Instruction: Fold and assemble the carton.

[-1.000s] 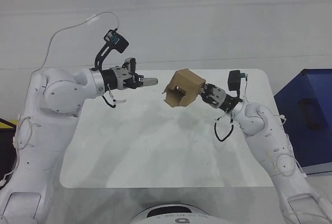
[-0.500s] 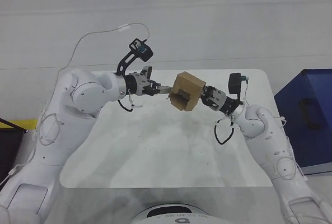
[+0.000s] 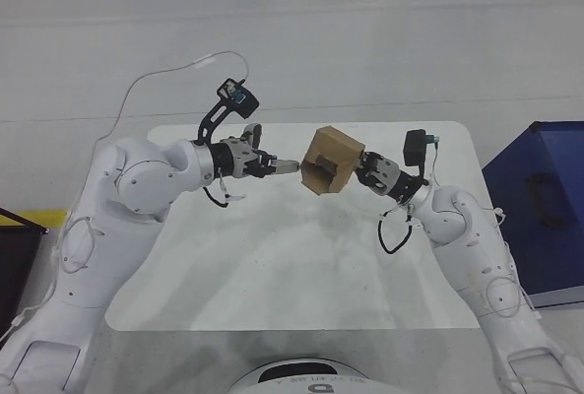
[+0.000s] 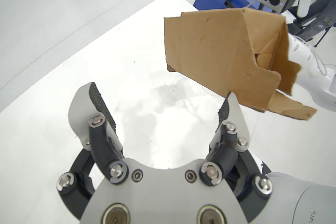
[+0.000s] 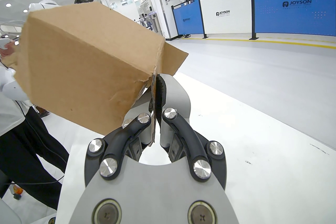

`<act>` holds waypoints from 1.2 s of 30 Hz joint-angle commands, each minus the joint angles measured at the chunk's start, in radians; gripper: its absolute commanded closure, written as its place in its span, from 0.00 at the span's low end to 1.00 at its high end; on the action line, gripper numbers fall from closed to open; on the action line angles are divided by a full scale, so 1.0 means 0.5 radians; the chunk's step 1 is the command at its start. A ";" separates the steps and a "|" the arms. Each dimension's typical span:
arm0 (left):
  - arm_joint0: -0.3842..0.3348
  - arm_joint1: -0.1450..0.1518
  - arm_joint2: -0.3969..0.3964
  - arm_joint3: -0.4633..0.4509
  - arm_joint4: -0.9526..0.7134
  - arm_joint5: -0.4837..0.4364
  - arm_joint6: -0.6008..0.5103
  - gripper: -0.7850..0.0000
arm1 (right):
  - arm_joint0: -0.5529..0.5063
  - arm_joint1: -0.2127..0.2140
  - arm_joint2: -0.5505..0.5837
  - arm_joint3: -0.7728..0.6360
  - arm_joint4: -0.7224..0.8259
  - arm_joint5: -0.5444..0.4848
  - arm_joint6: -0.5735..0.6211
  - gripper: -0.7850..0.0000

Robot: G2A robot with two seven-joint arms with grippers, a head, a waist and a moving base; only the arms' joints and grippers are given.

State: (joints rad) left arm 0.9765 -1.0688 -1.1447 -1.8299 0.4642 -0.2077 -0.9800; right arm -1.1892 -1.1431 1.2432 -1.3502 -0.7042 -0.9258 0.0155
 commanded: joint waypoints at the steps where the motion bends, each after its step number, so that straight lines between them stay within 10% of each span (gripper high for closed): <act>1: 0.060 0.012 -0.059 -0.043 0.009 -0.023 0.040 0.00 | 0.000 0.000 0.000 0.003 -0.001 0.002 -0.001 1.00; 9: 0.210 0.039 -0.165 -0.169 0.120 -0.013 0.122 0.00 | 0.012 -0.005 -0.012 -0.008 -0.044 0.056 0.002 1.00; 27: 0.017 0.000 0.105 -0.074 0.298 0.090 0.082 0.00 | -0.001 -0.016 -0.038 -0.049 -0.185 0.175 -0.066 1.00; 36: -0.058 -0.020 0.181 -0.010 0.279 0.164 0.038 0.24 | 0.007 -0.021 -0.057 -0.039 -0.210 0.161 -0.081 1.00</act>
State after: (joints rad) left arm 0.9515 -1.0776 -1.0592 -1.8374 0.5993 -0.1304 -0.9577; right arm -1.1857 -1.1536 1.2154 -1.3701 -0.8085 -0.8440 -0.0237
